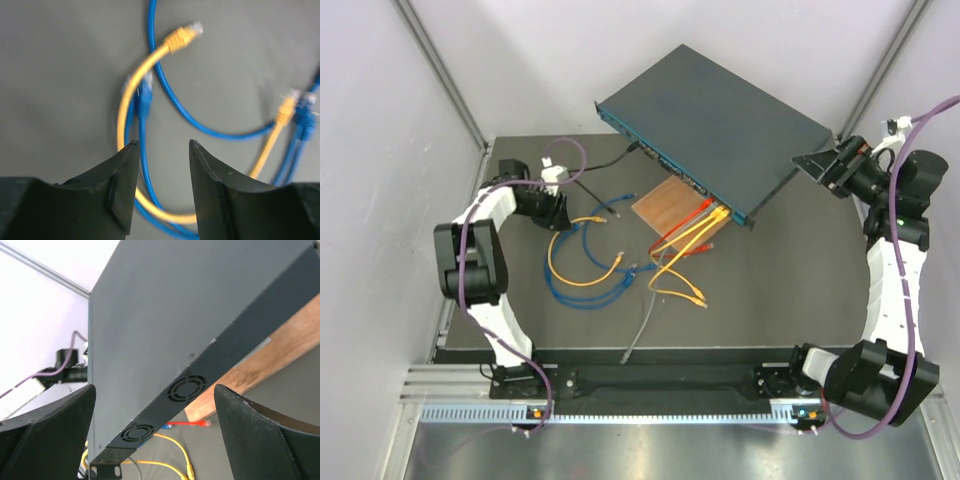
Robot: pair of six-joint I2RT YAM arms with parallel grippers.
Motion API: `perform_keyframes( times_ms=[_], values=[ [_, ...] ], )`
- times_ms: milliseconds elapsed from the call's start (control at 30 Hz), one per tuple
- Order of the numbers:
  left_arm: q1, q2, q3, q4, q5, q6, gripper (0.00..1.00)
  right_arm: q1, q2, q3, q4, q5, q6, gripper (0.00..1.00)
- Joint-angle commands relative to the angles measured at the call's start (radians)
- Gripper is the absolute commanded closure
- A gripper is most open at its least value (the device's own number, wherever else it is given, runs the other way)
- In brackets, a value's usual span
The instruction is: Insert the plug into the switch port
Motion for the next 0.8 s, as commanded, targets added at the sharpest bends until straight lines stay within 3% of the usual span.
perform_keyframes(
  times_ms=[0,467,767],
  values=[
    [-0.026,0.063,0.106,0.082,-0.023,0.087,0.53,-0.011,-0.031,0.06,0.015,-0.042,-0.041,0.0],
    [-0.109,0.222,0.174,0.12,-0.045,0.132,0.58,-0.014,-0.004,0.066,0.018,-0.059,-0.031,0.0],
    [-0.107,0.181,0.143,0.146,-0.027,0.091,0.94,-0.014,-0.013,0.063,0.023,-0.08,-0.024,0.0]
  ],
)
